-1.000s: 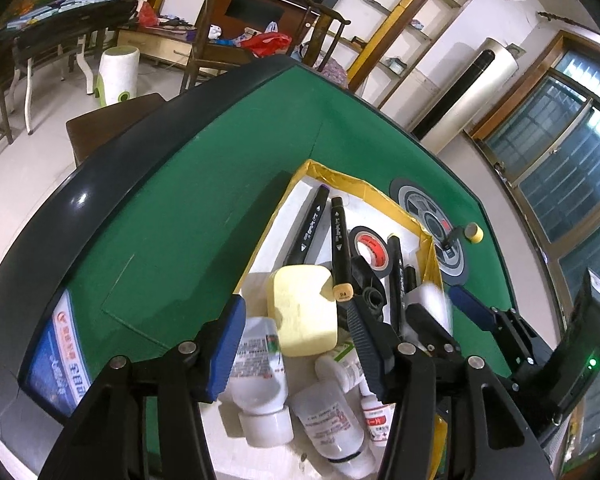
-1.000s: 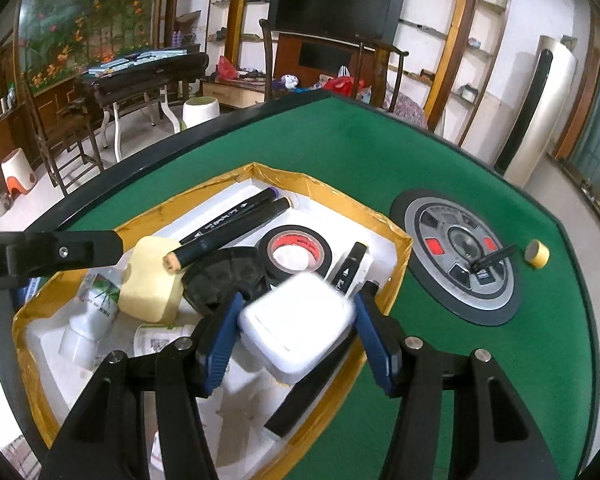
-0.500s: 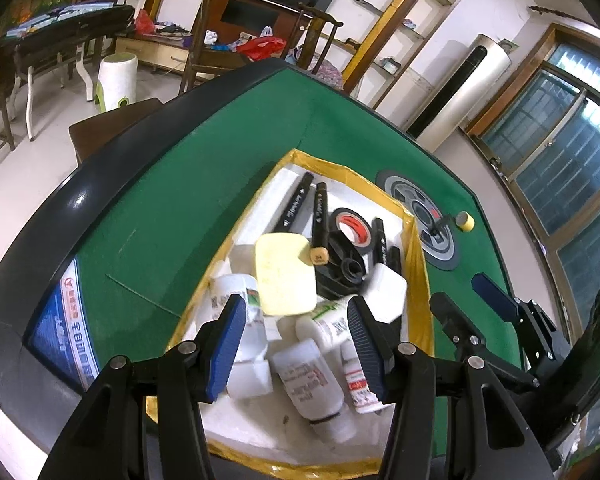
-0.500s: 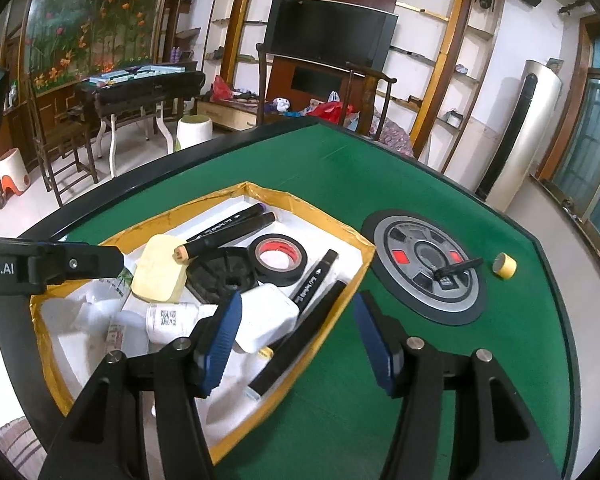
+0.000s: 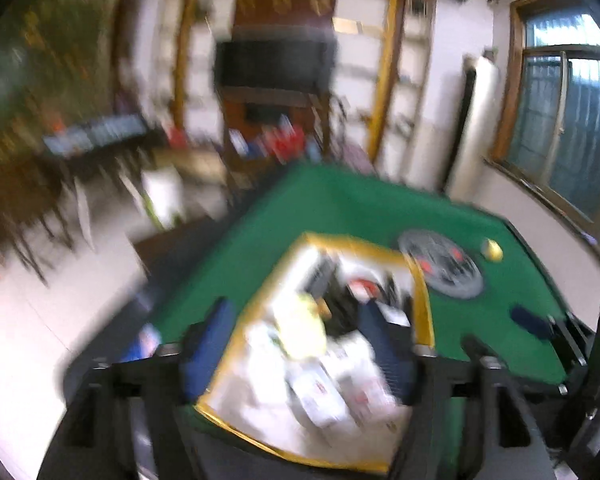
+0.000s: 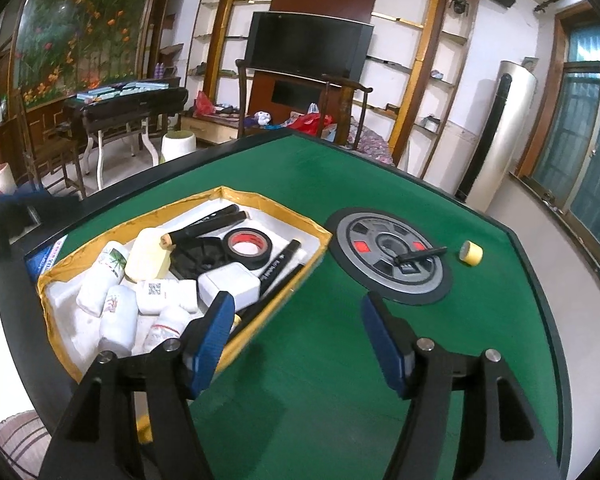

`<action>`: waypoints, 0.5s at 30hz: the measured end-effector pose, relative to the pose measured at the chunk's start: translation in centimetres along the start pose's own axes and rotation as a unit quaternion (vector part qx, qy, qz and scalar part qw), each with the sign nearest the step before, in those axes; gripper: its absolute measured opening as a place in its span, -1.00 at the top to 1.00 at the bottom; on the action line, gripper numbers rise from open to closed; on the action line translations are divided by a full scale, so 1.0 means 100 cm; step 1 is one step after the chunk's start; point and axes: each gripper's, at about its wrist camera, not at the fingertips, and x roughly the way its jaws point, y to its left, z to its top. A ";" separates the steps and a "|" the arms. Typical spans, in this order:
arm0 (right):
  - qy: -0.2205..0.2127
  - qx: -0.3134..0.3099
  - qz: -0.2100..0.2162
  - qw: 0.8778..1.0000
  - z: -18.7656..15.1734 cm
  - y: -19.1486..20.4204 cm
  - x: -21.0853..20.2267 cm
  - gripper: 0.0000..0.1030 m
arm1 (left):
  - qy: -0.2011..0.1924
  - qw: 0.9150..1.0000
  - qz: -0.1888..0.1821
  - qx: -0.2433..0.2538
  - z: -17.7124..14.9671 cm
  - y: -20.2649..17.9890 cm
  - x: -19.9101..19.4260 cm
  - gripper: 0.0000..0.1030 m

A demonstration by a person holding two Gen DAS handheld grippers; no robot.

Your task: Organize rigid objects

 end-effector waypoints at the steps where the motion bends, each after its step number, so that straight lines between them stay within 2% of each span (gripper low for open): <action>1: -0.001 0.002 -0.001 1.000 -0.002 -0.002 -0.002 -0.27 | -0.043 0.999 0.020 0.006 0.002 -0.004 -0.017 -0.84; 3: -0.002 0.010 -0.002 1.000 -0.007 -0.007 -0.007 -0.27 | -0.117 0.992 0.032 0.012 0.003 -0.008 -0.046 -0.99; 4: -0.003 0.013 -0.003 1.000 -0.009 -0.009 -0.008 -0.27 | -0.151 0.988 0.029 0.014 0.003 -0.010 -0.059 -0.99; 5: -0.004 0.017 -0.003 1.000 -0.012 -0.012 -0.010 -0.27 | -0.198 0.980 0.021 0.012 -0.001 -0.013 -0.077 -0.99; 7: -0.005 0.025 -0.003 1.000 -0.017 -0.018 -0.013 -0.27 | -0.239 0.971 0.025 0.006 -0.008 -0.018 -0.093 -0.99; 8: -0.005 0.029 -0.003 1.000 -0.019 -0.021 -0.014 -0.27 | -0.243 0.969 0.031 0.008 -0.010 -0.020 -0.096 -0.99; 10: -0.005 0.038 0.000 0.999 -0.022 -0.026 -0.015 -0.27 | -0.227 0.972 0.042 0.032 -0.010 -0.031 -0.094 -0.99; 12: -0.005 0.047 0.003 0.999 -0.024 -0.030 -0.016 -0.27 | -0.187 0.980 0.034 0.054 -0.012 -0.039 -0.083 -0.99; 15: -0.007 0.054 0.007 0.998 -0.028 -0.033 -0.019 -0.27 | -0.138 0.989 0.030 0.054 -0.015 -0.045 -0.068 -0.99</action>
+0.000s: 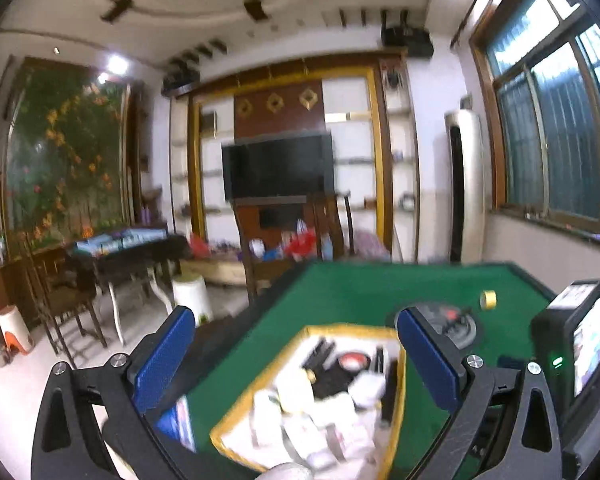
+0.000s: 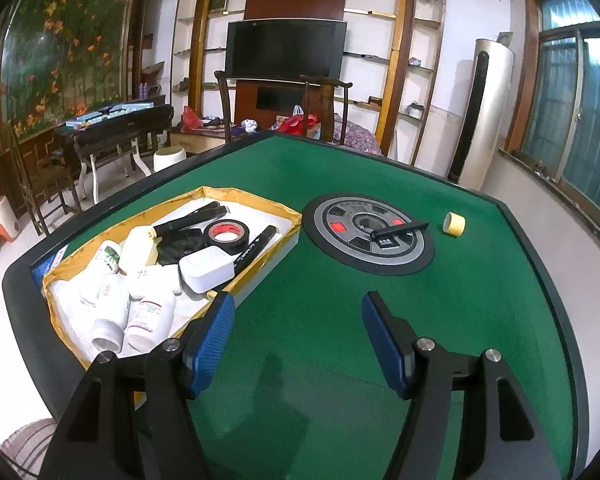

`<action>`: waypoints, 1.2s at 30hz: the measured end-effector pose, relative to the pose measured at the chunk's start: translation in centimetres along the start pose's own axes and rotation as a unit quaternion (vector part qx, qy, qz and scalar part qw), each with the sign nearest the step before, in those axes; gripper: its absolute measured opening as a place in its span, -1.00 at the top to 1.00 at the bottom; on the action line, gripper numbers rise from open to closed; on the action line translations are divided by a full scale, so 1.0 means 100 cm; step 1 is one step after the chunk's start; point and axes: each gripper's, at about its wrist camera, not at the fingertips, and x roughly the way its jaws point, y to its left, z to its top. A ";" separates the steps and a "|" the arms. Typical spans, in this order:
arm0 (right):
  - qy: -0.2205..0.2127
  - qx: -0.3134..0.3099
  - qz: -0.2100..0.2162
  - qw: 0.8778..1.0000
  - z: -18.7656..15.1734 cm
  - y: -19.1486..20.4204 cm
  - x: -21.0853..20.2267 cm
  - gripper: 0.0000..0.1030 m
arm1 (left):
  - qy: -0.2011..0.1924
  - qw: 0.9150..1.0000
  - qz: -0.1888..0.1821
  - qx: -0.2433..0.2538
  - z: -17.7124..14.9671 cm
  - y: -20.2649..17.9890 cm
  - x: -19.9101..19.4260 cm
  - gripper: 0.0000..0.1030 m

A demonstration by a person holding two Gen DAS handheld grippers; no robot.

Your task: Organize rigid objects

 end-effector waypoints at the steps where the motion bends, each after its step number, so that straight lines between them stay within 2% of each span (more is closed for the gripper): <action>1: 0.000 0.004 0.002 1.000 -0.002 -0.001 -0.002 -0.28 | 0.010 1.000 0.006 -0.004 -0.003 0.000 0.005 -0.99; 3: -0.001 0.012 0.003 1.000 -0.006 -0.002 -0.006 -0.30 | 0.021 1.000 0.017 -0.009 -0.007 -0.002 0.008 -0.99; 5: -0.002 0.019 0.002 1.000 -0.010 -0.001 -0.009 -0.42 | 0.034 0.999 0.020 -0.012 -0.011 -0.002 0.013 -0.99; 8: -0.005 0.023 -0.009 1.000 -0.016 0.004 -0.012 -0.44 | 0.057 0.998 0.027 -0.015 -0.016 -0.002 0.025 -0.99; 15: -0.016 -0.021 -0.047 0.999 -0.022 0.028 -0.013 -0.54 | 0.111 0.993 0.040 -0.020 -0.035 -0.005 0.046 -0.99; 20: -0.017 -0.048 -0.056 0.997 -0.020 0.041 -0.007 -0.56 | 0.149 0.988 0.039 -0.029 -0.048 0.002 0.066 -0.99; 26: 0.003 -0.067 -0.053 0.996 -0.021 0.054 0.009 -0.57 | 0.167 0.984 0.042 -0.038 -0.055 0.011 0.077 -0.99; 36: 0.007 -0.074 -0.054 0.996 -0.018 0.062 0.015 -0.57 | 0.190 0.980 0.047 -0.045 -0.060 0.020 0.090 -0.99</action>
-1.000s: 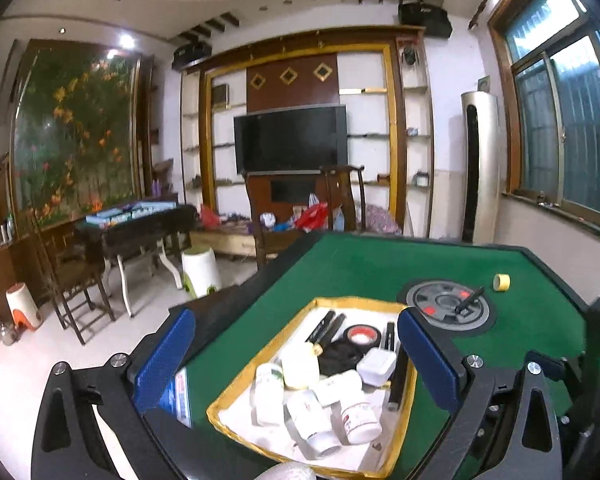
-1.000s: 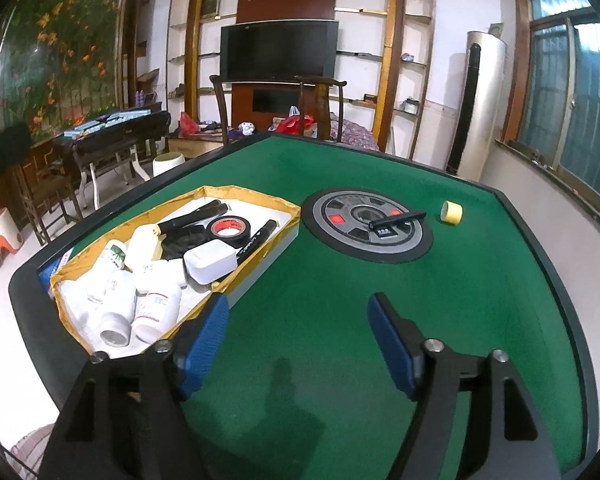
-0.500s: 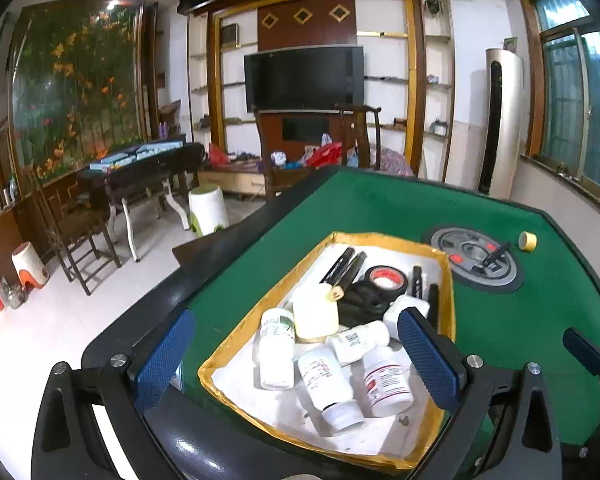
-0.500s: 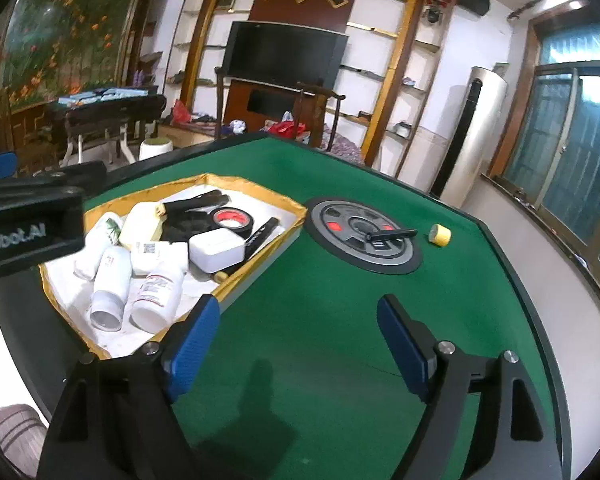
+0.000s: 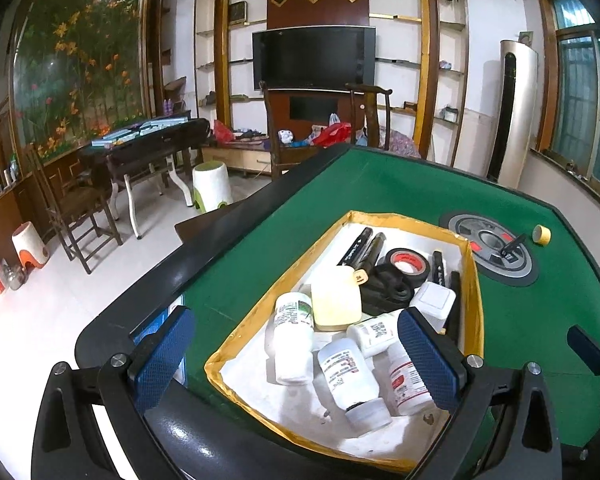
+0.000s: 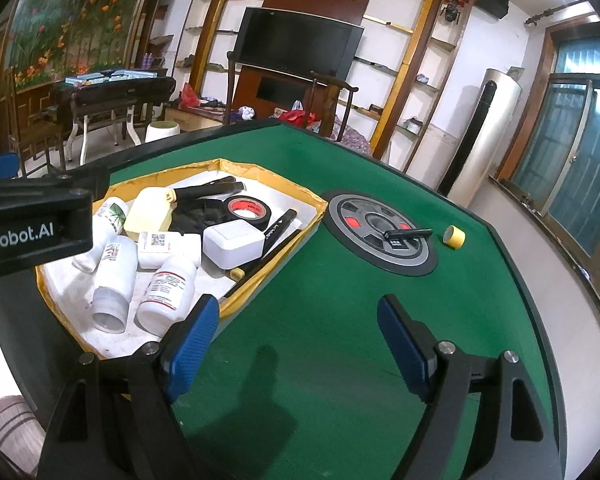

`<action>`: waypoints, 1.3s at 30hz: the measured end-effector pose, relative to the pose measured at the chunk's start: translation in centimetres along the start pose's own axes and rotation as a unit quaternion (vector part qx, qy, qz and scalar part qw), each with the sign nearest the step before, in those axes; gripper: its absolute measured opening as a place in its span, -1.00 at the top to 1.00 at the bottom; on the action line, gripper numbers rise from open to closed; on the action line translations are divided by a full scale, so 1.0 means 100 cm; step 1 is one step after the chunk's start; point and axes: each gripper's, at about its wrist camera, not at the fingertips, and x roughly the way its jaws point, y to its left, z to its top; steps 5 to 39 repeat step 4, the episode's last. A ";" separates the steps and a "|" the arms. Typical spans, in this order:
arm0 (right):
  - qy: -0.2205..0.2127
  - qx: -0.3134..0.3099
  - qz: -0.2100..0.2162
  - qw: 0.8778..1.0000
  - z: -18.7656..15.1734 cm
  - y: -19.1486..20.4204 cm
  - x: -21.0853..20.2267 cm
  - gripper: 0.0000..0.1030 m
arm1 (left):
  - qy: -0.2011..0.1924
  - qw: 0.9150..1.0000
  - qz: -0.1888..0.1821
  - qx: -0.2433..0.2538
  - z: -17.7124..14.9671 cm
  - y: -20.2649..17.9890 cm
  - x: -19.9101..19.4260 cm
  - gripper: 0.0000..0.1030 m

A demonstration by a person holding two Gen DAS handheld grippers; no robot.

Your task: Organize rigid objects

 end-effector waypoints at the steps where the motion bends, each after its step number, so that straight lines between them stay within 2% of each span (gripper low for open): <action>1: 0.000 -0.001 0.001 1.000 0.000 0.001 0.000 -0.57 | 0.001 1.000 0.001 0.001 0.000 0.000 0.001 -0.99; 39: 0.000 -0.002 0.001 1.000 0.002 0.002 0.002 -0.57 | 0.004 1.000 0.006 0.003 0.000 -0.001 0.003 -0.99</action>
